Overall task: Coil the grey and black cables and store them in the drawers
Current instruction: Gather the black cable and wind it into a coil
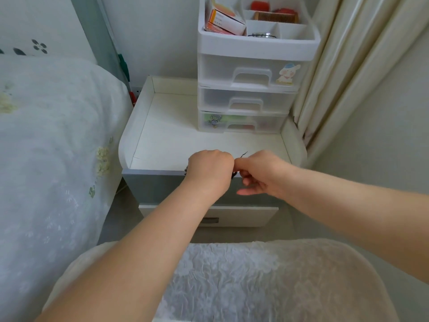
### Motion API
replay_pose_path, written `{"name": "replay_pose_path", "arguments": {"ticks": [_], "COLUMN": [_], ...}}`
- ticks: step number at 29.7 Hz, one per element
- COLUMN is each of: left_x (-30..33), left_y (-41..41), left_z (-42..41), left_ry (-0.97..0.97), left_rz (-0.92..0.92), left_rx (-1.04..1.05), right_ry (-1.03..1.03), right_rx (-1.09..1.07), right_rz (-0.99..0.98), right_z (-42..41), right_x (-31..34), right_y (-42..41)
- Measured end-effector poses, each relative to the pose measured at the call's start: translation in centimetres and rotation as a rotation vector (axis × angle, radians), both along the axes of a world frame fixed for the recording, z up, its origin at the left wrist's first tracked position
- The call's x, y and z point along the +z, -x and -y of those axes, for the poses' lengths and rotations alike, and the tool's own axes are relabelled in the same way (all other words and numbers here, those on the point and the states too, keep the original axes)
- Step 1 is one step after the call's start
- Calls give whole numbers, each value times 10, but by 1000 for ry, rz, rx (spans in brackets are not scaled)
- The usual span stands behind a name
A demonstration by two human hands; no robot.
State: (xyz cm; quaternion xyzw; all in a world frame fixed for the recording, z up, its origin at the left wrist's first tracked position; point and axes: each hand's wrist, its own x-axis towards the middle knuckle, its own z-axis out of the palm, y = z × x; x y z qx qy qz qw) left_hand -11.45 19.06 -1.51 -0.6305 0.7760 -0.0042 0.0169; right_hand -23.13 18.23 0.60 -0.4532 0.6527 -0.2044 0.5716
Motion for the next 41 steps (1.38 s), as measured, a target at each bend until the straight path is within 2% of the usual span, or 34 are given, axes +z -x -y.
{"name": "replay_pose_path", "arguments": {"ticks": [2, 5, 7, 9, 18, 25, 28, 31, 34, 37, 39, 41], "left_x": [3, 6, 6, 8, 9, 8, 6, 5, 4, 5, 6, 7], "left_y": [-4, -10, -13, -17, -21, -22, -22, -21, -14, -7, -5, -7], "left_z": [0, 1, 2, 2, 2, 3, 5, 6, 2, -3, -4, -3], "left_ry": [-38, -125, -188, -230, -273, -294, -236, -157, -61, 42, 58, 32], "left_rz": [-44, -133, -190, -216, -280, -335, -334, -318, -217, -105, -89, -131], "left_rx": [-24, -54, -77, -97, -191, -165, -125, -65, -13, 26, 28, 9], "right_ry": [228, 781, 1108, 1292, 1588, 1633, 1551, 1174, 639, 247, 173, 203], "right_rx": [101, 358, 521, 702, 1035, 1080, 1033, 713, 370, 6, -92, -68], "right_rz": [-181, -589, -700, -716, -722, -757, -851, -747, -478, 15, 175, 180], "right_z": [-7, -12, -12, -10, 9, 13, 9, -3, -5, -3, -7, -10], "right_x": [-2, -9, -12, -14, -1, -2, -4, -4, 3, 6, 5, 7], "right_y": [5, 19, 28, 35, 41, 35, 30, 13, -1, -10, -10, -7]}}
